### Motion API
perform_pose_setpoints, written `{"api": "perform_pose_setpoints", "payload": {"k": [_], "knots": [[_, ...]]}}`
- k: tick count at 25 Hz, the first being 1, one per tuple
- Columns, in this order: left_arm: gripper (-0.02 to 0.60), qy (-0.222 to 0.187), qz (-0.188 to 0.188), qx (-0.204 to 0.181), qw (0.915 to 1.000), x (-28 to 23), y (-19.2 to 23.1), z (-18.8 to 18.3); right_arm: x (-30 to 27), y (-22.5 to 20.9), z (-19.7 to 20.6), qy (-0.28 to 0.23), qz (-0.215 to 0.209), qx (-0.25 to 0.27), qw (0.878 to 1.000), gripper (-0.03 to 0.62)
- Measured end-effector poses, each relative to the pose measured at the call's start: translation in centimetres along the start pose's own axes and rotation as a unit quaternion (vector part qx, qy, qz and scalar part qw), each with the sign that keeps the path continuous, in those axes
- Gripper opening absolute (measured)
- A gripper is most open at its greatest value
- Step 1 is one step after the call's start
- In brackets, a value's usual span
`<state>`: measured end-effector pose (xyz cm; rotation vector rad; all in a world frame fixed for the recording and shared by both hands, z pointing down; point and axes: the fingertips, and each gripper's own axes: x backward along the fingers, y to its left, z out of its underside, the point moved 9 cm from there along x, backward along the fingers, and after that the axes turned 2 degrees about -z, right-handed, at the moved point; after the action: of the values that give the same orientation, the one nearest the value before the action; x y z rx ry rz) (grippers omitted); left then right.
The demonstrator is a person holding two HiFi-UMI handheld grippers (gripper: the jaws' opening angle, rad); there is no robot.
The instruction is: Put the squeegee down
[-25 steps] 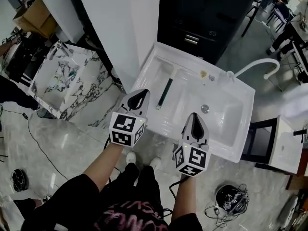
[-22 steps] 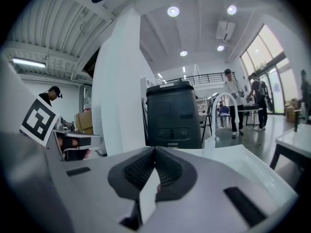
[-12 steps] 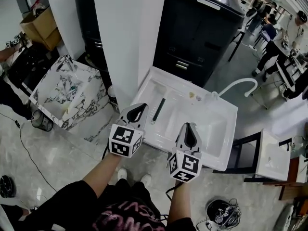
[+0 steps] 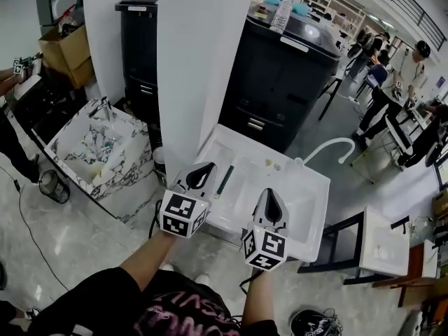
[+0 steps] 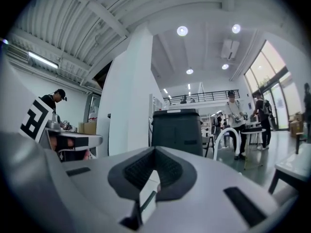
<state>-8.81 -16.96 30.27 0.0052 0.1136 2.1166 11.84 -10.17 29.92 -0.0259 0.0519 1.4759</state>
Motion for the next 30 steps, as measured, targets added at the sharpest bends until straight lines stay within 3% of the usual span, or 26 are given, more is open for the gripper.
{"api": "perform_pose_setpoints", "payload": {"k": [15,30], "knots": [[0.009,-0.016,0.009,-0.030,0.9994,1.0,-0.4,-0.5,1.4,0.7,-0.4,-0.016,0.009,-0.009,1.000,0.020],[0.009,-0.017,0.020,-0.031,0.9992,1.5,0.2,-0.2,1.6,2.2,0.0,-0.012,0.013,0.006,1.000,0.020]]}}
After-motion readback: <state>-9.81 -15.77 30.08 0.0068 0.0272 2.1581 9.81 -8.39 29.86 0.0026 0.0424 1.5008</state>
